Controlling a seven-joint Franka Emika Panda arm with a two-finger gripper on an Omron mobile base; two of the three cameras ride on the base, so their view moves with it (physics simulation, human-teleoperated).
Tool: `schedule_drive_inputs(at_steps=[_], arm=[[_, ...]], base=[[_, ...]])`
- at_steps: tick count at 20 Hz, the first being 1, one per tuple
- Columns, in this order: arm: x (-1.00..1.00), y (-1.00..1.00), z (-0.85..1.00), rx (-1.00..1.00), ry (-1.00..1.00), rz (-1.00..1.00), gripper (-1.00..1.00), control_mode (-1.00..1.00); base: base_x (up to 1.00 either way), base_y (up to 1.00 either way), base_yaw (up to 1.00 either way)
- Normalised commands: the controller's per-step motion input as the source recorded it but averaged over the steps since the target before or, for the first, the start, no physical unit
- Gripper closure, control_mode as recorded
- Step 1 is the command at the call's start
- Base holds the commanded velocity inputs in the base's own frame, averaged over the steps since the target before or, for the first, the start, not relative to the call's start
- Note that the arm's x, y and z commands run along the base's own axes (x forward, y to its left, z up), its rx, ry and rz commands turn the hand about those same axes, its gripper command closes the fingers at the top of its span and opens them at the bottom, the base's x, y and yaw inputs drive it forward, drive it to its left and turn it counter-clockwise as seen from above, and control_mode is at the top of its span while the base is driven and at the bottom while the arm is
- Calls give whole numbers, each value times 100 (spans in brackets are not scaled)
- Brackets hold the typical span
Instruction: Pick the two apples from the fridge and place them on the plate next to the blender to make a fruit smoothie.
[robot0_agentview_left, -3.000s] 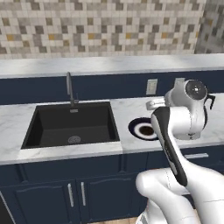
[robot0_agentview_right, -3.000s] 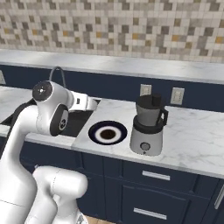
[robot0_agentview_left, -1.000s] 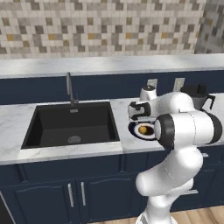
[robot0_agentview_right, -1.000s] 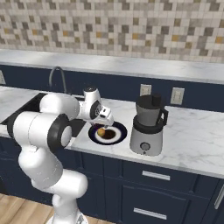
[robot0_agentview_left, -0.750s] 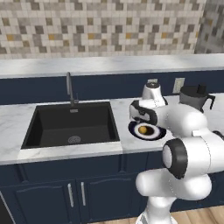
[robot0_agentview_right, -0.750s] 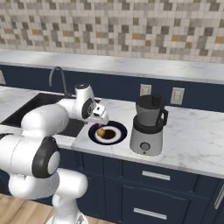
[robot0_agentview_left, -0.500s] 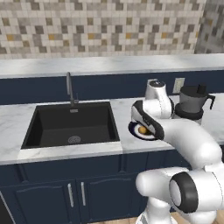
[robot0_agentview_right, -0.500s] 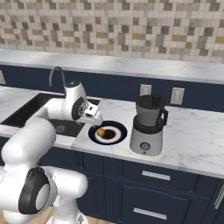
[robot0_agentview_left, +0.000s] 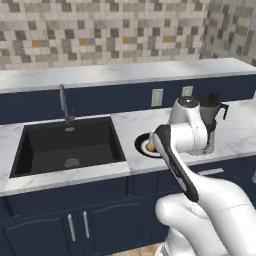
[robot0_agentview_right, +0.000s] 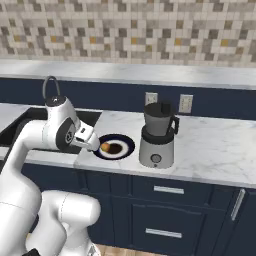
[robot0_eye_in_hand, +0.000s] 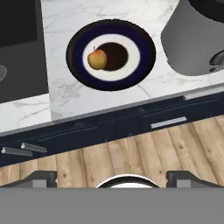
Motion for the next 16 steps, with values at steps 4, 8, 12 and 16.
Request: schedule_drive_inputs(at_steps=[4,8,12,16], arm=[[0,0,0,0,0,0,-100,100],[0,0,0,0,0,0,-100,100],[0,0,0,0,0,0,-100,100],[0,0,0,0,0,0,-100,100]], base=[[-61,10,-90],[-54,6,-92],[-52,6,-92],[-55,4,-91]])
